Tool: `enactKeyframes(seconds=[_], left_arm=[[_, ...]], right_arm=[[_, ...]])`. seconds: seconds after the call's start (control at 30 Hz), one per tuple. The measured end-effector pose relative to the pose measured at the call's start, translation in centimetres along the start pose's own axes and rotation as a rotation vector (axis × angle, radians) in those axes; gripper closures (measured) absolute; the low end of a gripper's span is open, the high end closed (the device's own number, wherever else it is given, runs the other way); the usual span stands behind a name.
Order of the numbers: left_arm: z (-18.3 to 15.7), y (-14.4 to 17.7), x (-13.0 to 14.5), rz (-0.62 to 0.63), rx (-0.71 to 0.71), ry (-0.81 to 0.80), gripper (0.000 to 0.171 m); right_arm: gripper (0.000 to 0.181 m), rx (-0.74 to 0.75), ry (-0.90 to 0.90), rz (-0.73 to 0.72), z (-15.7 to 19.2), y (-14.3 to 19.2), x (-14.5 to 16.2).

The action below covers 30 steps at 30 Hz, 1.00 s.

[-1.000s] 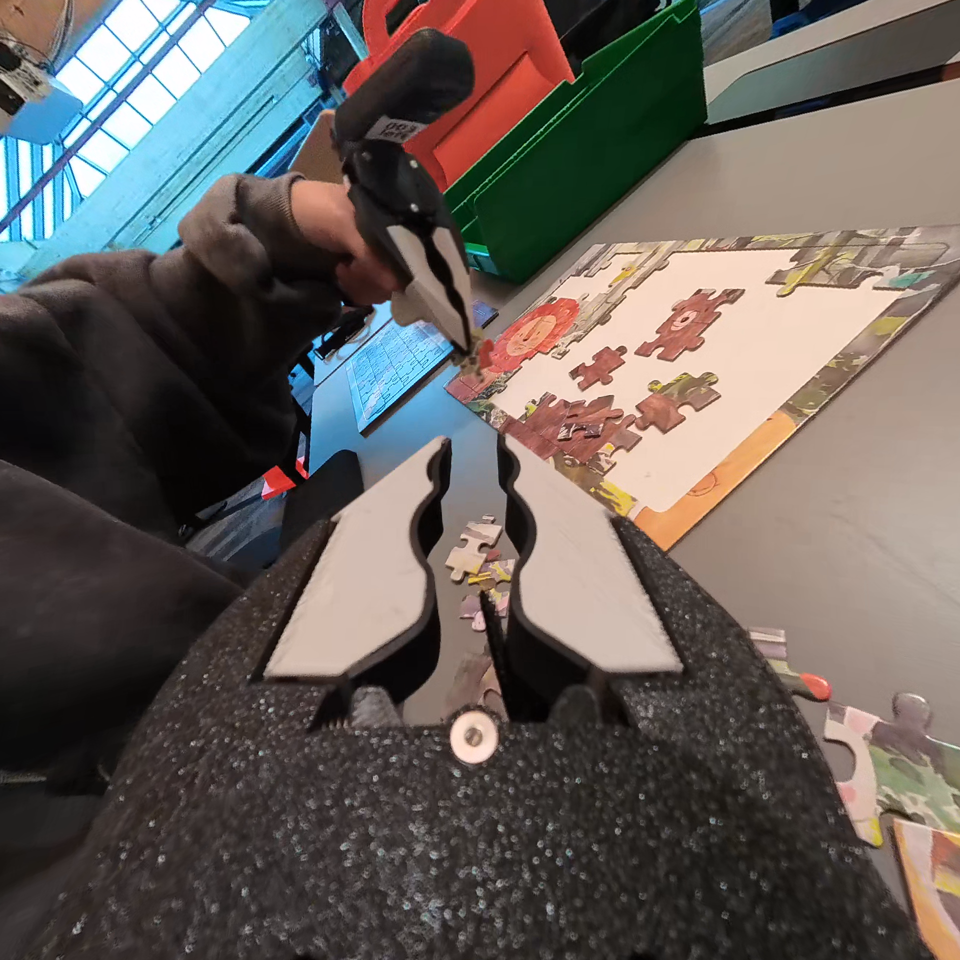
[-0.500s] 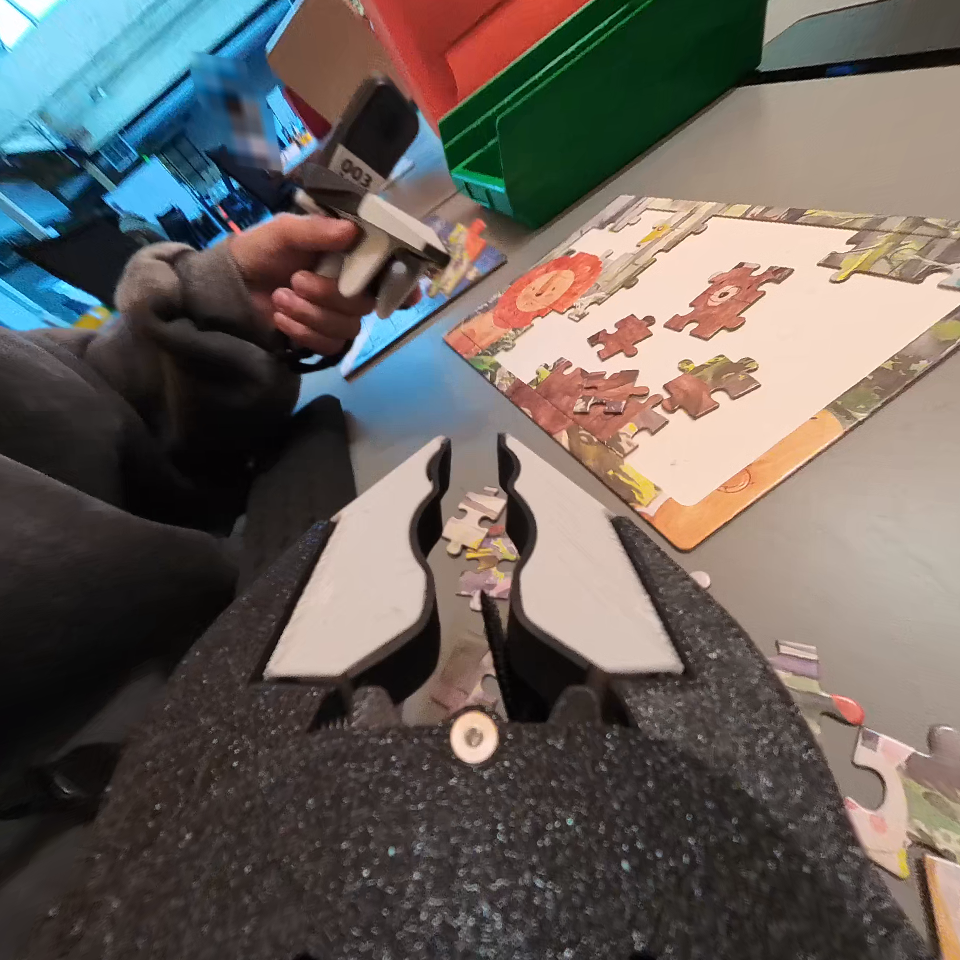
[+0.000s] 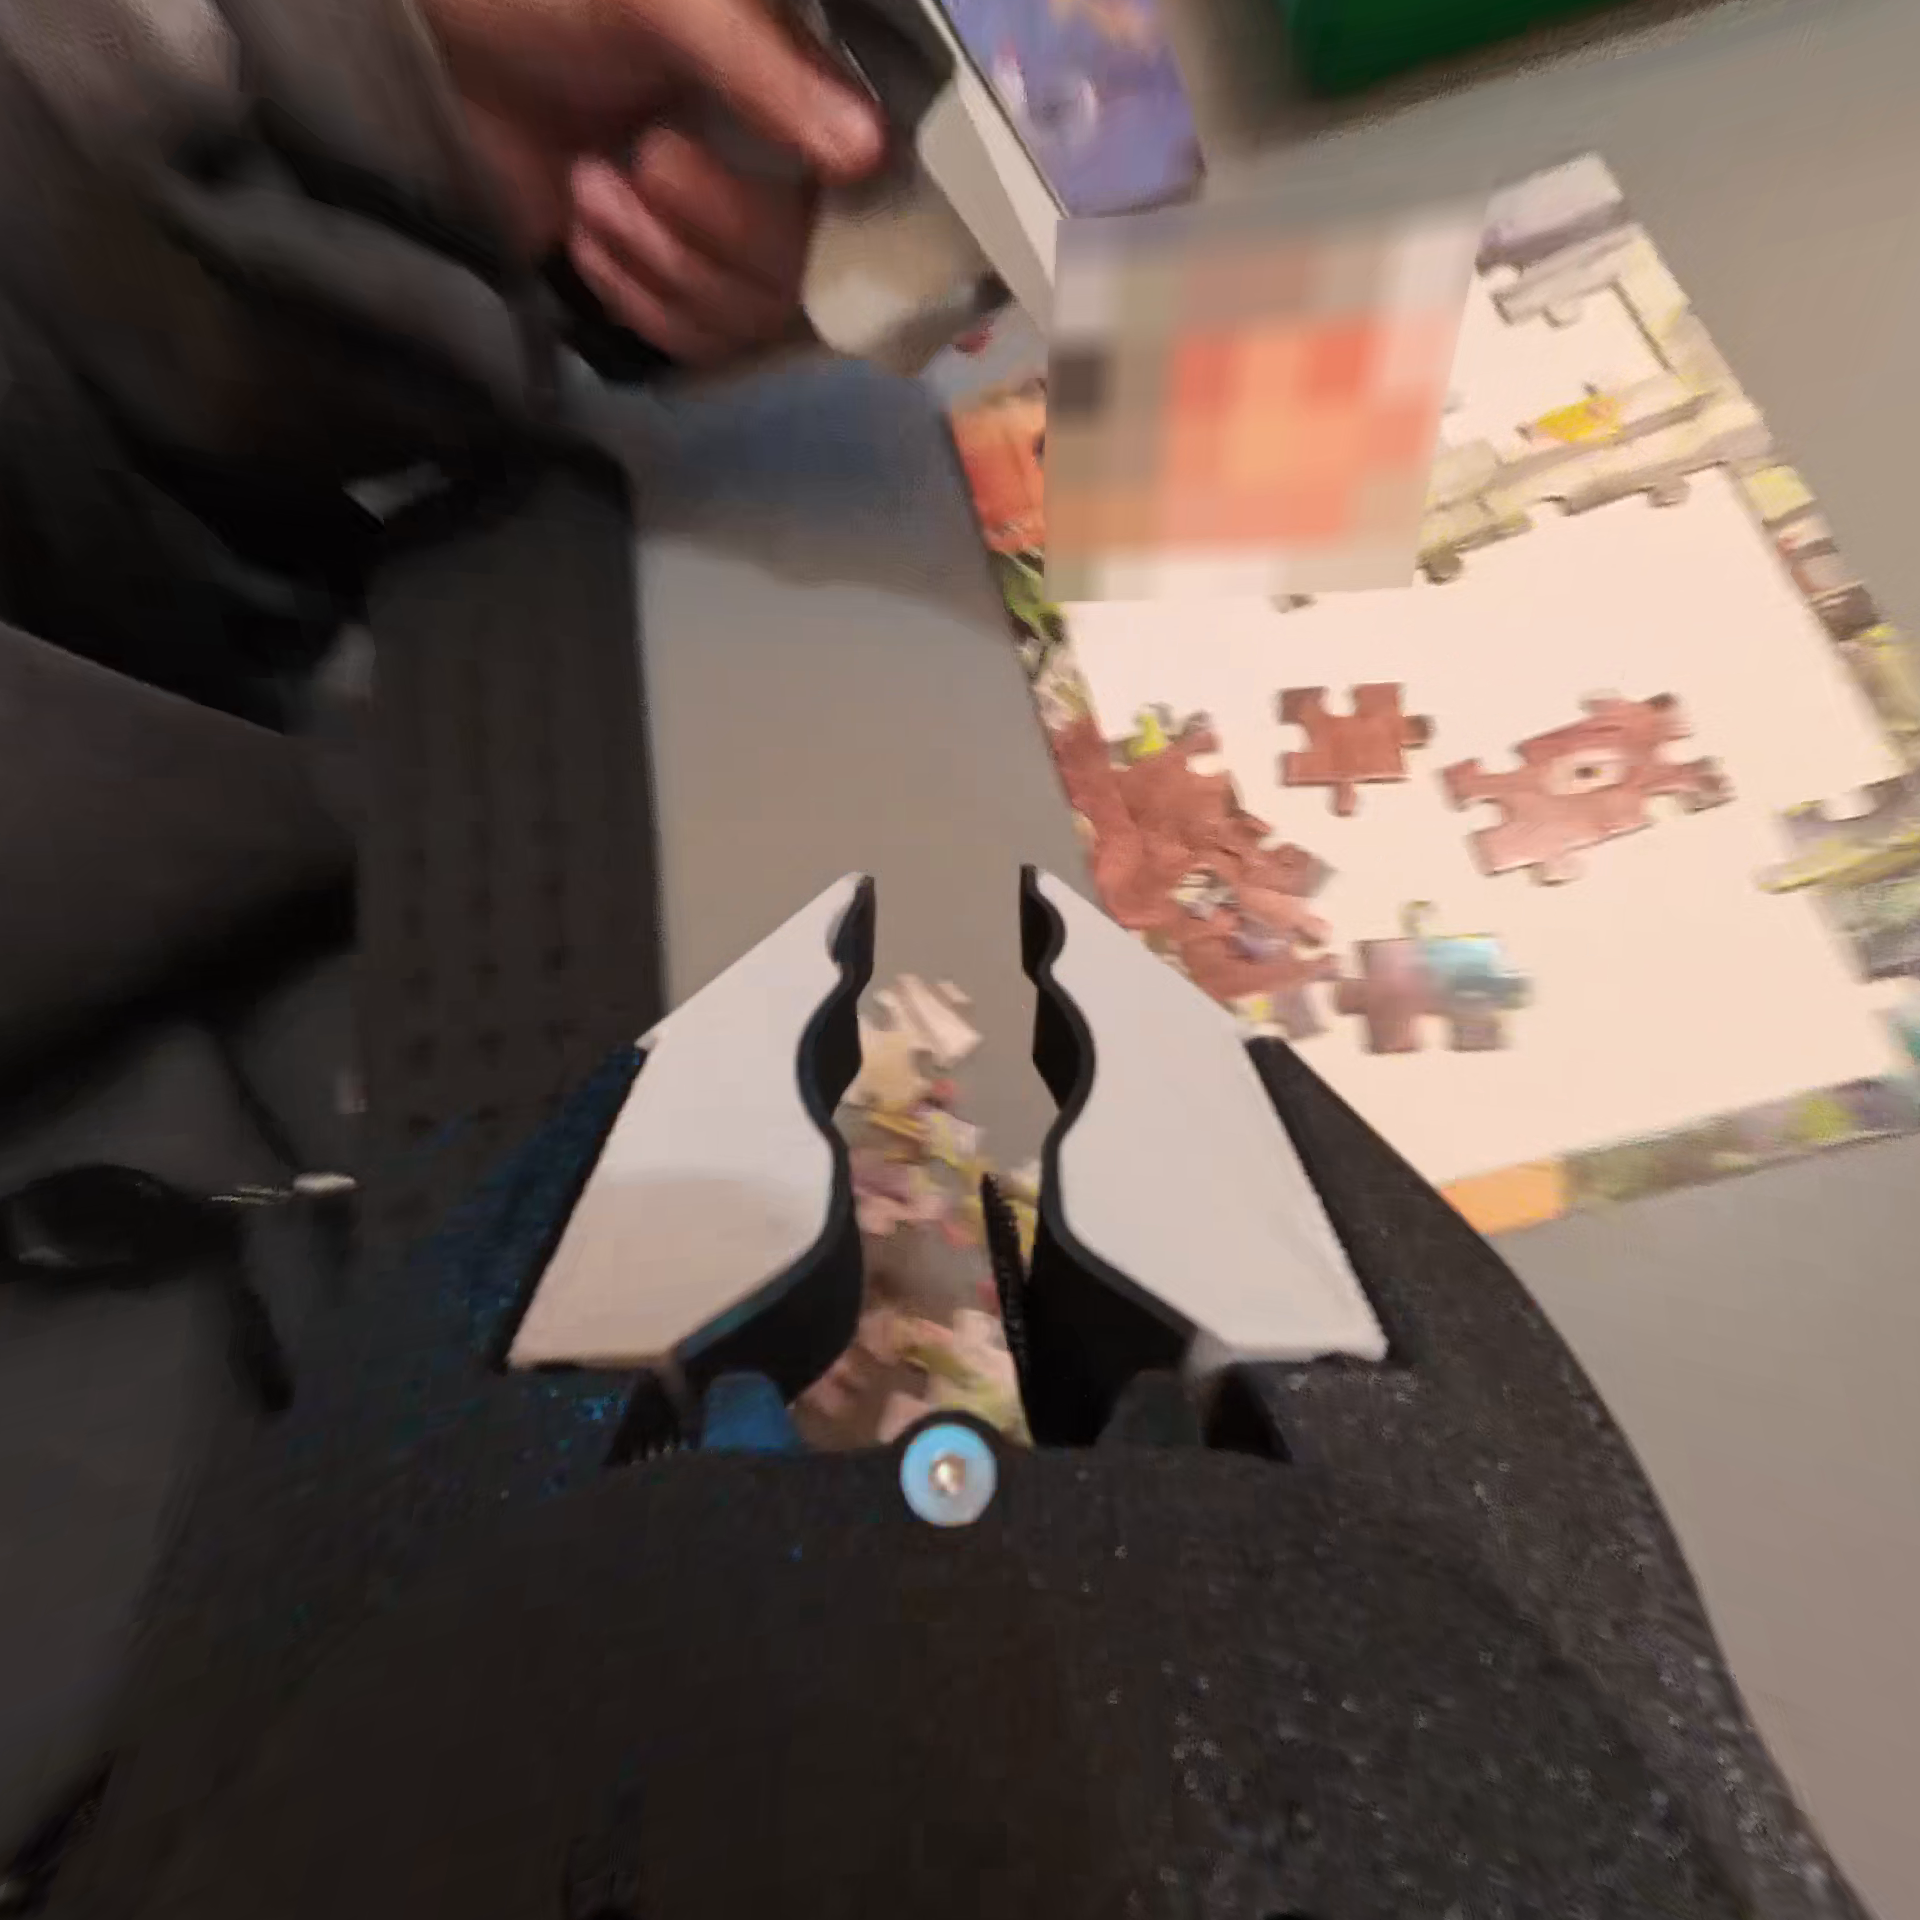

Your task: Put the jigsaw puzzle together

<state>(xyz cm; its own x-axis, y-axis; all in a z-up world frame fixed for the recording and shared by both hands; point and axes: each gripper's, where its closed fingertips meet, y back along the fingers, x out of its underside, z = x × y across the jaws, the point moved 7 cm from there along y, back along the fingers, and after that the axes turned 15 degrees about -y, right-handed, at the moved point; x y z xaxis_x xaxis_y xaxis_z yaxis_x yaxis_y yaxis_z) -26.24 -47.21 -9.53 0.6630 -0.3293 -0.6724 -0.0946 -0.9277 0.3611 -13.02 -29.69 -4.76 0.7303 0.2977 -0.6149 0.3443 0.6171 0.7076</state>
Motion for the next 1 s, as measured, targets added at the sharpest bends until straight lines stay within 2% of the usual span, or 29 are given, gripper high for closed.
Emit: enactKeyframes(seconds=[0.07,0.1,0.17,0.23,0.27,0.3,0.37,0.43,0.53,0.67,0.7,0.93,1.0], left_arm=[[0.2,-0.3,-0.3,-0.007,0.016,0.013,0.171],[0.0,-0.4,-0.4,-0.017,0.038,0.024,0.171],[-0.7,-0.3,-0.6,-0.050,0.126,0.074,0.171],[-1.2,-0.1,-0.4,-0.077,0.188,0.128,0.171],[-1.4,0.0,-0.2,-0.080,0.206,0.141,0.171],[-1.5,0.1,0.0,-0.080,0.225,0.151,0.171],[-1.7,0.0,0.5,-0.068,0.239,0.163,0.171],[-1.6,-0.4,0.8,-0.049,0.216,0.157,0.171],[-1.9,-0.9,1.0,-0.030,0.213,0.144,0.171],[-1.9,-1.3,1.2,-0.006,0.185,0.115,0.171],[-1.9,-1.3,1.2,-0.001,0.187,0.114,0.171],[-2.1,-1.6,1.8,0.026,0.155,0.042,0.170],[-2.0,-1.3,1.7,0.030,0.112,0.001,0.161]], right_arm=[[0.150,0.092,0.096,0.059,-1.6,-1.6,-1.7],[0.150,0.092,0.129,0.031,-2.3,-2.9,-2.6],[0.149,-0.030,0.145,-0.100,-2.3,-5.5,-3.7],[0.153,-0.124,0.140,-0.242,-1.8,-6.6,-4.1],[0.152,-0.118,0.158,-0.237,-1.6,-6.9,-3.9],[0.152,-0.081,0.214,-0.215,-1.4,-7.0,-3.7],[0.156,0.048,0.313,-0.292,-1.4,-6.7,-3.9],[0.161,0.084,0.346,-0.335,-1.1,-6.4,-4.1],[0.152,0.073,0.347,-0.220,-0.8,-7.5,-3.6],[0.165,0.127,0.407,-0.200,-0.6,-7.8,-3.2],[0.173,0.140,0.418,-0.193,-0.7,-7.8,-3.1],[0.174,0.105,0.385,-0.172,-1.5,-7.7,-2.7],[0.174,0.084,0.335,-0.141,-2.4,-8.0,-2.7]])
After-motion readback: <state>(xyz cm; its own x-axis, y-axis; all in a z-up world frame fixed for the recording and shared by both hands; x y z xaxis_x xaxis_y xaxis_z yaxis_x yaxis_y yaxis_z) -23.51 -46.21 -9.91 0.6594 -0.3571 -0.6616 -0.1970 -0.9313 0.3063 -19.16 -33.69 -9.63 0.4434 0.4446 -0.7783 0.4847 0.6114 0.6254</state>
